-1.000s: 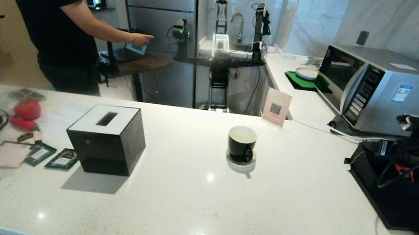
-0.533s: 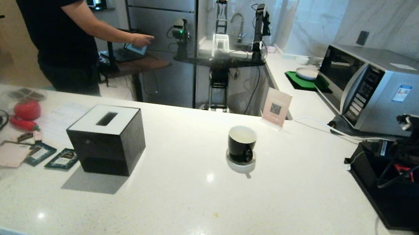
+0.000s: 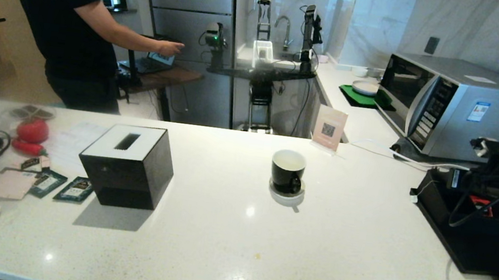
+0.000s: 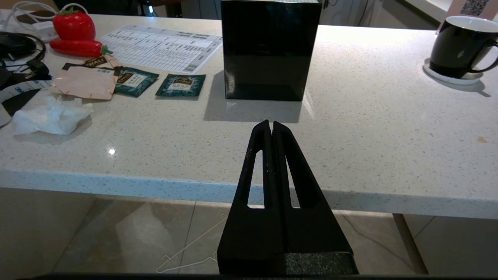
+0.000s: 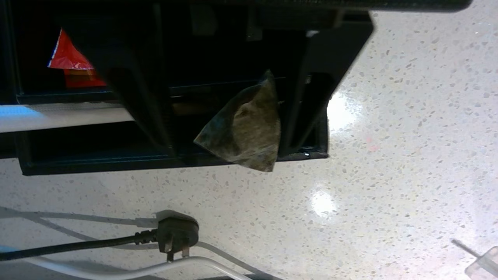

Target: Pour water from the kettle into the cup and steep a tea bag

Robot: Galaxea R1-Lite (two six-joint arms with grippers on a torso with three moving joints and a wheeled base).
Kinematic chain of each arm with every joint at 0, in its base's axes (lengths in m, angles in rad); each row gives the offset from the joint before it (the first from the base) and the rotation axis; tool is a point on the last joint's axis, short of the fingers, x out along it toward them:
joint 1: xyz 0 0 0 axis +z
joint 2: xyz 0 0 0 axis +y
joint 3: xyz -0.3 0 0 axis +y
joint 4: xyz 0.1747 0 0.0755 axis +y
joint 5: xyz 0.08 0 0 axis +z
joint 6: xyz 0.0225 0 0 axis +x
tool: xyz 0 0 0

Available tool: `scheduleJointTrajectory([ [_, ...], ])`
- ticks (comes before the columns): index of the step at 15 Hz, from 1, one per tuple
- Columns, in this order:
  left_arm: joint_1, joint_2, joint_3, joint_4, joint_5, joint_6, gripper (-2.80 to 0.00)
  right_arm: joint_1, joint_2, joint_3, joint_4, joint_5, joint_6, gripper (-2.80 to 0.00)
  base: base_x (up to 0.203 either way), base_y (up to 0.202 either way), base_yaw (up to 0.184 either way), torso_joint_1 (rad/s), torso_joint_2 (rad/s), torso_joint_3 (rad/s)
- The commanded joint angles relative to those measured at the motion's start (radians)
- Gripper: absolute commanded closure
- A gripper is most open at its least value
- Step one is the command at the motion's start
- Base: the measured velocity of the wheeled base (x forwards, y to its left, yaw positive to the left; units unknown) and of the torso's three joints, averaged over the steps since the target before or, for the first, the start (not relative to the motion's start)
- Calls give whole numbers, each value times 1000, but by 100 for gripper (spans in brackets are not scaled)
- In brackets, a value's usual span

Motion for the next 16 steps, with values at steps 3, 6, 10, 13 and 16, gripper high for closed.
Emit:
scheduleJointTrajectory([
  [3, 0, 0, 0, -1, 0, -1, 0, 1, -3, -4, -4, 1, 3, 0, 0, 0, 0, 0, 0, 0],
  [6, 0, 0, 0, -1, 0, -1, 0, 1, -17, 5, -8, 1, 3, 0, 0, 0, 0, 0, 0, 0],
  [10, 0, 0, 0, -1, 0, -1, 0, 0, -69, 9, -5, 1, 2, 0, 0, 0, 0, 0, 0, 0],
  [13, 0, 0, 0, -1, 0, -1, 0, 3, -140, 50, -23, 1, 3, 0, 0, 0, 0, 0, 0, 0],
  [16, 0, 0, 0, -1, 0, -1, 0, 54, -192, 86, -86, 3, 63, 0, 0, 0, 0, 0, 0, 0],
])
